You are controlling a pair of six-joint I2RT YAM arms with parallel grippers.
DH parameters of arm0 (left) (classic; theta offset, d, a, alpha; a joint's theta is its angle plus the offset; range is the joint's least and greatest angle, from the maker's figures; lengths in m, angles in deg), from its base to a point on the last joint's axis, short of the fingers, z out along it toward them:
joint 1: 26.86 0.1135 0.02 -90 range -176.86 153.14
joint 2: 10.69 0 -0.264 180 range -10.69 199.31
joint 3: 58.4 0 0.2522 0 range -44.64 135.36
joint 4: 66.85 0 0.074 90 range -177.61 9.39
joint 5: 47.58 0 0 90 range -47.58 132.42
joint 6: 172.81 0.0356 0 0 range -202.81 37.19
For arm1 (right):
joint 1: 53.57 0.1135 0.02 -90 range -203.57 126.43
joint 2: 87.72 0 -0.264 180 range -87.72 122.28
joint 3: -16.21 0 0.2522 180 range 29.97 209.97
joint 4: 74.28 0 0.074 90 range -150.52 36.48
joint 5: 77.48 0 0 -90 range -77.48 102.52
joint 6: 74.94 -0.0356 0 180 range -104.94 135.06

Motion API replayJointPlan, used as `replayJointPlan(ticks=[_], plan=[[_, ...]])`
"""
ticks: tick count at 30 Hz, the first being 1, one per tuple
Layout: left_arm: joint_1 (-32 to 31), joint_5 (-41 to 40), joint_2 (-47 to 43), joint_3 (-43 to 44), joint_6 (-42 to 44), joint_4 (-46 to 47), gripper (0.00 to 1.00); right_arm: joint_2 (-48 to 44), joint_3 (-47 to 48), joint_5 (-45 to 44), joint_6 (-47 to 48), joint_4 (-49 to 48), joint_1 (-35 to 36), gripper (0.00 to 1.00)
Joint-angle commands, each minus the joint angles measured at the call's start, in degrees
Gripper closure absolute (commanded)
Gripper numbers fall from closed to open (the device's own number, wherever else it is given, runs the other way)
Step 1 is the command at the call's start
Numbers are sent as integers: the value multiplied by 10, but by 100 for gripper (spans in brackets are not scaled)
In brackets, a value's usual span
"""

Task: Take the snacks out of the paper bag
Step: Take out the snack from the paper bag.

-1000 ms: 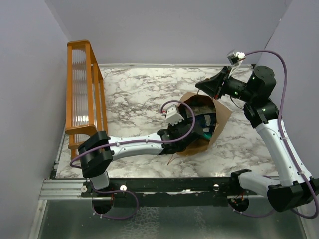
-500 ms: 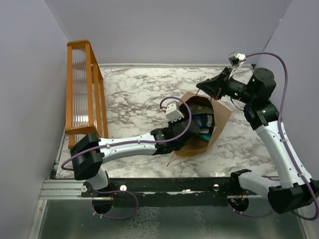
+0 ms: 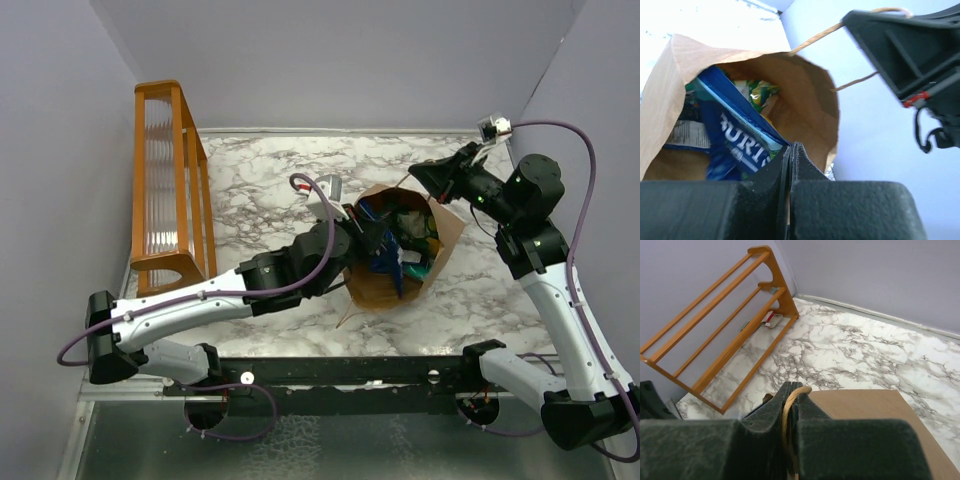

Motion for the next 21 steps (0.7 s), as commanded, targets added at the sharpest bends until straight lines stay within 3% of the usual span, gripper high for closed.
replayJointPlan(ticks=[1, 15, 21], plan=[[-3, 25, -35, 65, 87, -35, 100, -8, 0, -38, 5, -29, 0, 96], [17, -45, -53, 277, 266, -192, 100, -16, -7, -56, 23, -25, 0, 96], [91, -77, -31, 361, 346, -253, 100, -10, 1, -55, 25, -17, 0, 96]])
